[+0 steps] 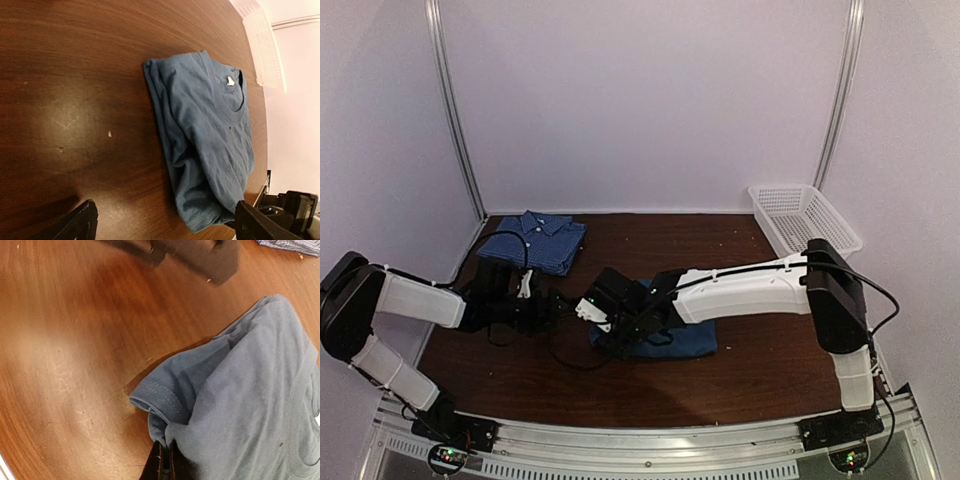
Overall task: Fold and stack the mixed laundry pile
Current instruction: Pick up the square-folded T-shirt from the center of the board, then pass from the right arm to the left
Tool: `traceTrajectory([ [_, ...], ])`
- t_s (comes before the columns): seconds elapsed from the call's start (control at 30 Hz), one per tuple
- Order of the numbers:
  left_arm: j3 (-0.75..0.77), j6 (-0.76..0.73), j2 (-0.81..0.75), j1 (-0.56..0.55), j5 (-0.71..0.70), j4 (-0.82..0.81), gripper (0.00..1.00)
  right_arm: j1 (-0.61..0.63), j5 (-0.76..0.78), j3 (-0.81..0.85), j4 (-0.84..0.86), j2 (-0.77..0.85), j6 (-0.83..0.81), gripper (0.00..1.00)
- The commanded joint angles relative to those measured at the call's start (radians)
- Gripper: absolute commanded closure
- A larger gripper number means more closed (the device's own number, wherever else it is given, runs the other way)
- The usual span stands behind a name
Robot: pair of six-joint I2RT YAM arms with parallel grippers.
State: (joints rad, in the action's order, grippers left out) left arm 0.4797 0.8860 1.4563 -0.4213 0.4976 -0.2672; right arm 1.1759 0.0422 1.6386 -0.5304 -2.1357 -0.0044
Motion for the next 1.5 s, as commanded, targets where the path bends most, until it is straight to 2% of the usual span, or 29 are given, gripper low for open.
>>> traceTrajectory([
  [0.0, 0.031, 0.075, 0.052, -0.03, 0.055, -0.171, 0.02, -0.03, -0.04, 0.023, 0.058, 0.049, -0.006, 1.0],
  [0.47, 0.132, 0.306, 0.318, -0.162, 0.075, -0.373, 0.02, -0.026, -0.148, 0.077, 0.072, 0.009, -0.015, 1.0],
  [0.63, 0.143, 0.335, 0.376, -0.191, 0.046, -0.419, 0.03, -0.024, -0.151, 0.116, 0.065, -0.004, -0.019, 1.0],
  [0.67, 0.142, 0.338, 0.385, -0.191, 0.04, -0.426, 0.08, -0.023, -0.153, 0.118, 0.069, -0.001, -0.019, 1.0],
  [0.77, 0.169, 0.317, 0.413, -0.183, 0.023, -0.388, 0.35, -0.021, -0.16, 0.118, 0.078, 0.006, -0.015, 1.0],
  [0.87, 0.27, 0.23, 0.461, -0.167, 0.037, -0.209, 0.73, -0.021, -0.164, 0.117, 0.084, 0.01, -0.004, 0.96],
  [0.93, 0.38, 0.118, 0.493, -0.156, 0.031, -0.016, 0.97, -0.024, -0.165, 0.101, 0.091, 0.025, 0.004, 0.84],
  [1.0, 0.524, -0.057, 0.513, -0.15, -0.033, 0.205, 1.0, -0.042, -0.164, 0.059, 0.108, 0.073, 0.052, 0.71],
  [1.13, 0.757, -0.327, 0.538, -0.144, -0.22, 0.571, 1.0, -0.105, -0.197, -0.115, 0.195, 0.213, 0.121, 0.57],
  [1.27, 0.983, -0.53, 0.58, -0.138, -0.452, 0.827, 1.0, -0.196, -0.234, -0.309, 0.271, 0.388, 0.179, 0.55],
  [1.47, 1.239, -0.718, 0.657, -0.12, -0.746, 0.983, 1.0, -0.283, -0.229, -0.47, 0.288, 0.542, 0.203, 0.55],
])
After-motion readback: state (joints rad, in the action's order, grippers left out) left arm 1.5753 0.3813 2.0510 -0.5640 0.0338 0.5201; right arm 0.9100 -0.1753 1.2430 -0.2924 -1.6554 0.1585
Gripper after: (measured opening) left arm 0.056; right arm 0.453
